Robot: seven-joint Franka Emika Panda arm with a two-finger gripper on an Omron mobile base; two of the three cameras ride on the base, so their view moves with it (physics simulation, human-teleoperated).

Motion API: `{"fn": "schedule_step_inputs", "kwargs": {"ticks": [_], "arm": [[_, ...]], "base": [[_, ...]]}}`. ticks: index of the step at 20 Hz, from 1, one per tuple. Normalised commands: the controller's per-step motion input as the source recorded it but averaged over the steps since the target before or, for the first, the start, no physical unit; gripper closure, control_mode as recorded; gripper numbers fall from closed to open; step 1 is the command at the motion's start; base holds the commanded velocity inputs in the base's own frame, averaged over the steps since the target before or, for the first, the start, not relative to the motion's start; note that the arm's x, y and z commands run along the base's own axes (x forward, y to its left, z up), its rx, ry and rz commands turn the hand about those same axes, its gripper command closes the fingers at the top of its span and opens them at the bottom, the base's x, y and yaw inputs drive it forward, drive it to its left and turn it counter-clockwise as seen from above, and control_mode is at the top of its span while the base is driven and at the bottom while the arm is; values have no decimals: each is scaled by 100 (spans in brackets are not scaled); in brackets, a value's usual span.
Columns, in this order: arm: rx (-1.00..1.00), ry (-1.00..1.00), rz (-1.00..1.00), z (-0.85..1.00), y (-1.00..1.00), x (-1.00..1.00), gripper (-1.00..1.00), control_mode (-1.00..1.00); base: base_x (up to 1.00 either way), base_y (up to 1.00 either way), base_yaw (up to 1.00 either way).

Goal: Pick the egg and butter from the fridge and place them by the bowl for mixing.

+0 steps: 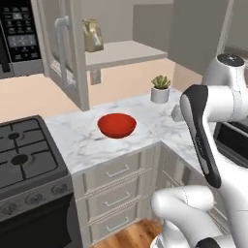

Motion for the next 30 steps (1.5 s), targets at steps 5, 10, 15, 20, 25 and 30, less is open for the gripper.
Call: {"fn": "schedule_step_inputs", "kwargs": {"ticks": [5, 10, 15, 20, 25, 30], "arm": [[0, 0, 0, 0, 0, 0, 100, 100], [0, 0, 0, 0, 0, 0, 100, 100], [0, 0, 0, 0, 0, 0, 100, 100], [5, 0, 9, -16, -38, 45, 100, -100], [6, 3, 18, -60, -58, 92, 100, -100], [0, 3, 16, -79, -27, 84, 100, -100]], "base": [[71, -28, 34], [60, -31, 28], [31, -32, 19], [18, -15, 7], [0, 0, 0], [0, 0, 0]]}}
